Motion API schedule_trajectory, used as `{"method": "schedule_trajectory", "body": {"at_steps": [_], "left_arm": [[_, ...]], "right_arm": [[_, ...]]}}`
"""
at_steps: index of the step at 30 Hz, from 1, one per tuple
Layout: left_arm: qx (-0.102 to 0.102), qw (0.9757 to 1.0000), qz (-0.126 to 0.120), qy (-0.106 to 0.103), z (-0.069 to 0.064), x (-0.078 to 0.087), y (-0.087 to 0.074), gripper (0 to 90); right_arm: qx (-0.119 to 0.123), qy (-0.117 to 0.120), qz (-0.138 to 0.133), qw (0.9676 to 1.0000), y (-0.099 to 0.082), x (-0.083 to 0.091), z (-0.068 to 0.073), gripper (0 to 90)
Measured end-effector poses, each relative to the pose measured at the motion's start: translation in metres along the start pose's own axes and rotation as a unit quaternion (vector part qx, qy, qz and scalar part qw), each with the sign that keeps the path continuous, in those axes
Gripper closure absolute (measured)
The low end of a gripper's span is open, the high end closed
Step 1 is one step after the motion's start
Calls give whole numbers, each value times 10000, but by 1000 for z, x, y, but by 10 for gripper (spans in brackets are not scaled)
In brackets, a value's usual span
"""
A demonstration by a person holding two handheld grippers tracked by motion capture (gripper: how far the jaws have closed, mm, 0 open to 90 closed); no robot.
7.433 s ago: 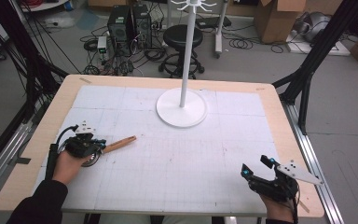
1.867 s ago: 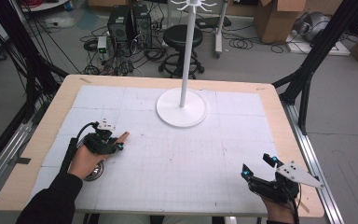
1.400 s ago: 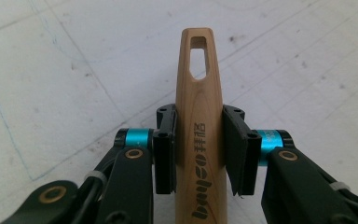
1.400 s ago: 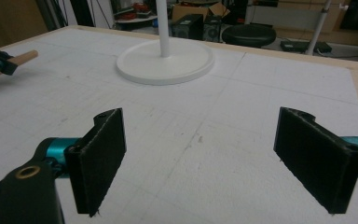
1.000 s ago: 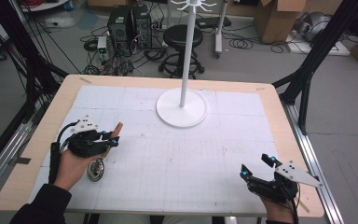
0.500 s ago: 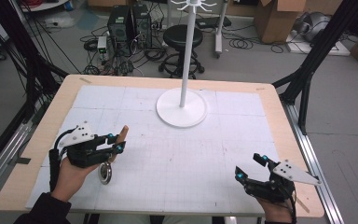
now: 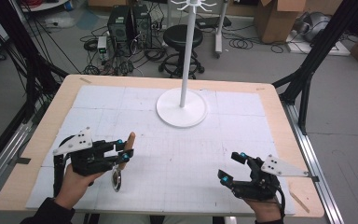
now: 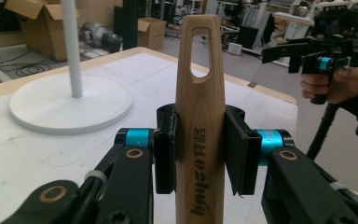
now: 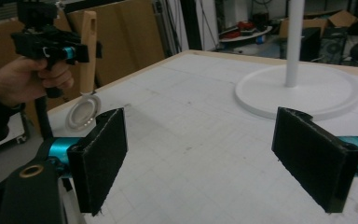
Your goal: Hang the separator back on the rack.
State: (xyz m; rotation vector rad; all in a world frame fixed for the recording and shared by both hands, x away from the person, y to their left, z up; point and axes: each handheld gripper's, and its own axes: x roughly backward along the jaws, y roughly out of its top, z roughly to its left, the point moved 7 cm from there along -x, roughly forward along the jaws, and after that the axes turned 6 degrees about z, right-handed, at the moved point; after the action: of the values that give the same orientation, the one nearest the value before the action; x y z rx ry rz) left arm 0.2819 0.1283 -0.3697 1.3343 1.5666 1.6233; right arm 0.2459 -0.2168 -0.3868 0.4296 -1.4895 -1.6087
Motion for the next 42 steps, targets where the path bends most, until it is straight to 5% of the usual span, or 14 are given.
{"method": "schedule_trajectory", "body": {"at_steps": [7,11,15,24,32,33,42], "left_arm": [[34,9987,-180,-474,-15,-7,3,673],[-175,9974,-200,-666,-27,-12,2,673],[-226,9960,-244,-832,-34,-14,4,673],[-350,9924,-254,-1151,-48,-18,6,673],[-421,9881,-280,-1455,-57,-20,6,673],[-420,9871,-302,-1518,-58,-20,6,673],[-431,9844,-348,-1673,-62,-18,8,672]], "right_arm": [[116,456,-21,9989,13,-16,21,163],[345,1066,-83,9937,27,-33,46,163],[452,1335,-139,9899,38,-45,59,164],[652,2357,-120,9696,60,-88,93,305],[837,2691,-47,9595,70,-106,107,366],[925,2810,-18,9552,71,-109,112,407],[1059,3056,-5,9462,71,-118,119,542]]}}
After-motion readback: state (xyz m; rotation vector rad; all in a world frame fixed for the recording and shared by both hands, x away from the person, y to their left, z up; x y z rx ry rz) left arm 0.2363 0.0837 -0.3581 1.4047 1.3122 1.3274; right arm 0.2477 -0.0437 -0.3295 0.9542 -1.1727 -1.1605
